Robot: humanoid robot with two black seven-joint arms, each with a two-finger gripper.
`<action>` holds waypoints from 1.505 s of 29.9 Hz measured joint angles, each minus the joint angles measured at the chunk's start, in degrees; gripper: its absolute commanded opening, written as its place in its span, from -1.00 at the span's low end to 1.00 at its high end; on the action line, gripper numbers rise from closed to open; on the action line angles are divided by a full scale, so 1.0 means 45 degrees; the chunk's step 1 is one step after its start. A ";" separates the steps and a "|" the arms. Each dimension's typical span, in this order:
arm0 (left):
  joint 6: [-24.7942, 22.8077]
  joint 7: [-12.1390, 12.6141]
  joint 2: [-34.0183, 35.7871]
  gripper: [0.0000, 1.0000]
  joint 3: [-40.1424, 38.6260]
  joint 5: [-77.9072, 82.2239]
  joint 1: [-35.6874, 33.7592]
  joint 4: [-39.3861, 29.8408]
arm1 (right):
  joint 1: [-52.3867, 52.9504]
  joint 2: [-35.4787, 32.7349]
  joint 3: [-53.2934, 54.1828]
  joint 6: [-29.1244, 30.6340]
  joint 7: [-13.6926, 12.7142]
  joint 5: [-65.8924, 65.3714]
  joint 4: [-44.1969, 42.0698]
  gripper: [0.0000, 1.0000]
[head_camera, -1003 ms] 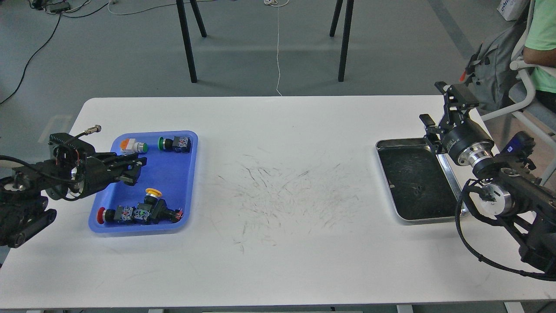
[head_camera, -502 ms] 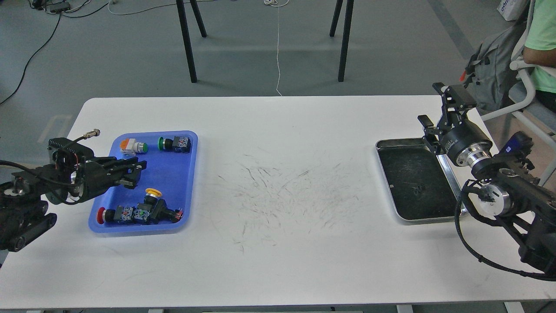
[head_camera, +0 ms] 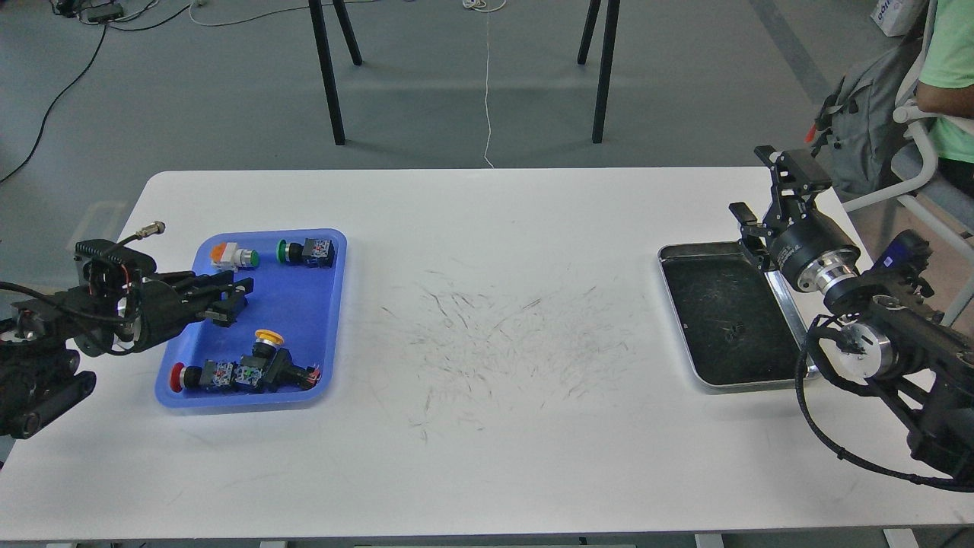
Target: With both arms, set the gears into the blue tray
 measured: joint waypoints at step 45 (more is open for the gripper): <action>-0.6679 0.0003 -0.3413 0.98 -0.2795 -1.1816 -0.4067 -0.0036 | 0.0636 -0.2497 -0.1179 -0.0155 -0.0473 -0.0004 0.2788 0.90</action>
